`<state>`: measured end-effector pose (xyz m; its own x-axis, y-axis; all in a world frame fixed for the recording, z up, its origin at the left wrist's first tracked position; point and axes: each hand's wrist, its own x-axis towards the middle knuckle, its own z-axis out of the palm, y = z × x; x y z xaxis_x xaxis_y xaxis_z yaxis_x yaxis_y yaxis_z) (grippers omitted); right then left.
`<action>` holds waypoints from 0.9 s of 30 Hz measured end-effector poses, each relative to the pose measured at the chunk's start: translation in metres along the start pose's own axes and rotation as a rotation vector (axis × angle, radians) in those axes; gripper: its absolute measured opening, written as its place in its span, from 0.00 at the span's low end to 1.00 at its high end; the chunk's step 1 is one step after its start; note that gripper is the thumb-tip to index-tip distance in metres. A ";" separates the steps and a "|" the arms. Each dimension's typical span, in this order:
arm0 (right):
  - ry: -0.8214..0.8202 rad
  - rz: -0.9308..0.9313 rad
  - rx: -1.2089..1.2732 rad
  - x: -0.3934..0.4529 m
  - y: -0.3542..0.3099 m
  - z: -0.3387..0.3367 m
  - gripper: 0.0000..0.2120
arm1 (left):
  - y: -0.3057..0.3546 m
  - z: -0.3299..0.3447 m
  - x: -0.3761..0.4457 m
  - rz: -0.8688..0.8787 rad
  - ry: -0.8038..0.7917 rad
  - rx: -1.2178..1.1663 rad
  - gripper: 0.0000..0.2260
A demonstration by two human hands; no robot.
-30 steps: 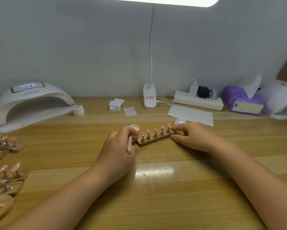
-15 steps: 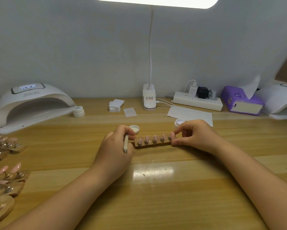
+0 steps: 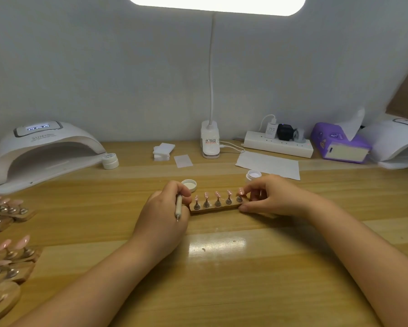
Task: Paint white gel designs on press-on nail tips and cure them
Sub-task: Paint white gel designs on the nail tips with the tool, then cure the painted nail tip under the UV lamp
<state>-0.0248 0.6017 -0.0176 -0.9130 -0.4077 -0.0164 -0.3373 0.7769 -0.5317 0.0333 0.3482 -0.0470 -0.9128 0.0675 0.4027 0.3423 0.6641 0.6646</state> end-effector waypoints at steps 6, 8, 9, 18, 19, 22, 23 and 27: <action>-0.032 0.033 0.099 -0.006 -0.001 -0.011 0.09 | 0.001 -0.001 0.000 0.003 0.032 -0.006 0.14; -0.080 0.063 0.141 -0.010 -0.001 -0.023 0.08 | 0.002 -0.003 0.000 0.022 0.072 -0.014 0.15; -0.083 0.075 0.158 -0.012 -0.001 -0.029 0.07 | 0.003 -0.004 0.000 0.031 0.089 -0.022 0.15; 0.323 0.155 0.278 -0.045 0.022 -0.076 0.15 | 0.030 -0.005 0.018 0.025 0.226 -0.180 0.16; 0.379 0.170 0.269 -0.053 0.030 -0.083 0.17 | 0.037 0.000 0.020 0.036 0.197 -0.169 0.16; 0.538 0.266 0.267 -0.080 0.062 -0.101 0.15 | 0.062 0.023 0.029 0.133 0.091 -0.125 0.18; 0.599 0.313 0.260 -0.090 0.074 -0.105 0.14 | 0.072 0.034 0.032 0.182 0.058 -0.122 0.19; 0.803 0.508 0.164 -0.125 0.119 -0.115 0.12 | 0.110 0.083 0.043 0.288 -0.102 -0.190 0.20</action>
<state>0.0230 0.8010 0.0187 -0.8465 0.4562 0.2744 0.1222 0.6682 -0.7338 0.0131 0.4856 -0.0085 -0.7868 0.3121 0.5325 0.6157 0.4569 0.6420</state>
